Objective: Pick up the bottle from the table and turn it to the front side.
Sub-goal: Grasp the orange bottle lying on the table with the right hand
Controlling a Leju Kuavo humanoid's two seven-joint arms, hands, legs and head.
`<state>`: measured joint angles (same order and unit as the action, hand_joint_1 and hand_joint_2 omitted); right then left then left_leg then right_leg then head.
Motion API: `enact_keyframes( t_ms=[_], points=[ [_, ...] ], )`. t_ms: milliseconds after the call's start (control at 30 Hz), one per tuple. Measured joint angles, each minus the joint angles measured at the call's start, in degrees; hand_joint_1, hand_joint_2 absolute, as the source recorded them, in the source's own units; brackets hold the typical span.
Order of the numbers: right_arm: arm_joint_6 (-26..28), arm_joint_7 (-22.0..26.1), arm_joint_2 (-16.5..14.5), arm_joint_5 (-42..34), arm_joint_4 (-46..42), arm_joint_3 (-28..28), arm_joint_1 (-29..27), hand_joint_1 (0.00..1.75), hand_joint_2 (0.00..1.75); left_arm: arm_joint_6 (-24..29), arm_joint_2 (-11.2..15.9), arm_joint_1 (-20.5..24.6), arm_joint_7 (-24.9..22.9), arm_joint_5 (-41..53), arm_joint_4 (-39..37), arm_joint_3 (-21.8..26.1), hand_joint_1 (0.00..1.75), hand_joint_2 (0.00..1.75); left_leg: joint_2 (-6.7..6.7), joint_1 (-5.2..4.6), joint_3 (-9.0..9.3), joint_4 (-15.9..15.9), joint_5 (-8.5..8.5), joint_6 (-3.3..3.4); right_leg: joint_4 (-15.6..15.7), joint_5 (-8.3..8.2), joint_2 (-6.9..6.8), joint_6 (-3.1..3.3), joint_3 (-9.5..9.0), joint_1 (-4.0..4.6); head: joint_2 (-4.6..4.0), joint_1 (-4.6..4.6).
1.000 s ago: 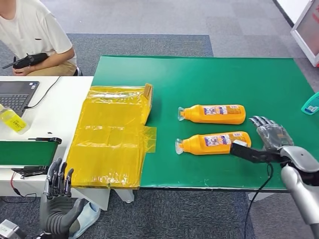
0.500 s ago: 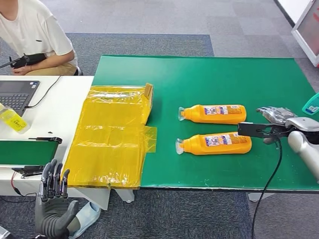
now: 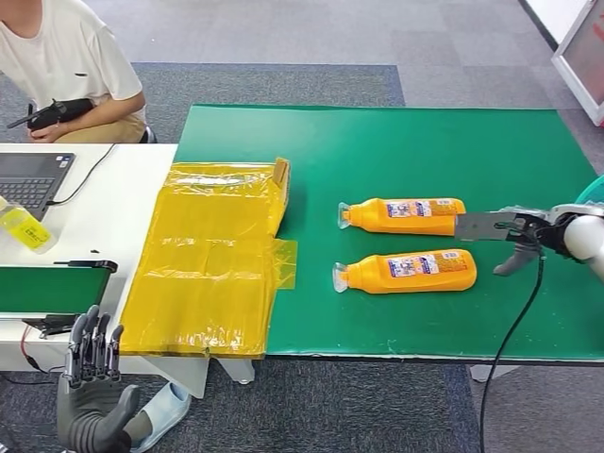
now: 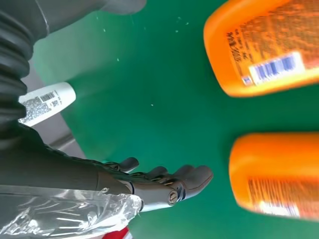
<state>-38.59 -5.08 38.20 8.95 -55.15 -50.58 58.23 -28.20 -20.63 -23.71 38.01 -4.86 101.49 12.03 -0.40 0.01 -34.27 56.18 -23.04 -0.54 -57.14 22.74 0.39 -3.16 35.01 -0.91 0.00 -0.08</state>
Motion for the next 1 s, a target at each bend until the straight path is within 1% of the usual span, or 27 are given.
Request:
enact_keyframes(
  t_ms=[133,200,333,467,567,700,767,867,1000],
  points=[
    [-0.43,-5.36,5.16,-16.13,-6.95,-9.58,7.22,0.00,1.75,-0.13,0.00,-0.32,0.42,-0.49,-0.27,0.83,0.00,1.75,0.00,-0.03,-0.01,0.00,0.00,0.01,0.00,0.00,0.00,0.00,0.03,-0.04,0.00,-0.01],
    [0.38,-7.15,7.26,-20.88,-10.17,-14.34,10.69,0.00,1.75,-0.15,0.00,-0.37,0.51,-0.64,-0.35,1.17,0.00,1.75,0.00,-0.03,0.00,0.00,-0.01,0.01,0.00,0.00,0.00,0.00,0.04,-0.04,0.00,-0.01],
    [2.15,-7.86,9.75,-23.19,-14.11,-20.83,14.39,0.00,1.75,-0.12,0.00,-0.37,0.44,-0.74,-0.37,1.42,0.00,1.75,0.00,-0.03,0.00,0.00,-0.01,0.02,0.00,0.00,0.00,-0.01,0.03,-0.03,0.00,0.00],
    [6.43,-5.65,10.96,-22.01,-16.27,-25.30,15.10,0.00,1.75,-0.04,0.00,-0.39,0.22,-0.84,-0.38,1.48,0.00,1.75,0.00,-0.03,0.01,0.00,-0.01,0.02,0.00,0.00,0.01,-0.01,0.02,-0.03,0.00,0.00],
    [10.89,-3.62,11.10,-20.25,-16.81,-27.88,13.38,0.00,1.75,-0.01,0.00,-0.38,0.01,-0.77,-0.38,1.49,0.00,1.75,0.00,-0.03,0.02,0.00,-0.01,0.02,0.01,0.00,0.00,-0.01,0.00,-0.03,0.00,-0.01],
    [16.63,-0.56,10.26,-15.89,-16.02,-29.02,7.68,0.00,1.75,-0.05,0.00,-0.31,-0.63,-0.71,-0.39,1.49,0.00,1.75,-0.01,-0.01,0.01,0.00,-0.02,0.02,0.00,0.00,0.00,-0.01,-0.04,0.00,0.00,-0.01],
    [18.72,0.69,8.70,-12.01,-14.51,-28.39,3.83,0.00,1.75,-0.05,-0.01,-0.19,-0.98,-0.65,-0.40,1.43,0.00,1.75,0.00,0.00,0.02,-0.01,-0.02,0.02,0.00,0.00,0.00,0.00,-0.05,0.01,0.00,0.00],
    [20.56,1.57,5.73,-6.27,-11.78,-25.92,-1.33,0.00,1.75,-0.02,-0.03,-0.11,-1.41,-0.55,-0.40,1.33,0.00,1.75,0.01,0.00,0.03,-0.01,-0.02,0.02,0.00,0.01,0.01,0.00,-0.03,0.01,0.00,-0.01],
    [21.01,1.96,3.23,-3.28,-9.33,-22.36,-4.21,0.00,1.75,-0.06,-0.08,-0.10,-1.45,-0.39,-0.42,1.31,0.00,1.75,0.02,0.02,0.10,-0.01,-0.03,0.01,0.00,0.01,0.03,0.00,-0.07,0.04,0.00,0.01]
  ],
)
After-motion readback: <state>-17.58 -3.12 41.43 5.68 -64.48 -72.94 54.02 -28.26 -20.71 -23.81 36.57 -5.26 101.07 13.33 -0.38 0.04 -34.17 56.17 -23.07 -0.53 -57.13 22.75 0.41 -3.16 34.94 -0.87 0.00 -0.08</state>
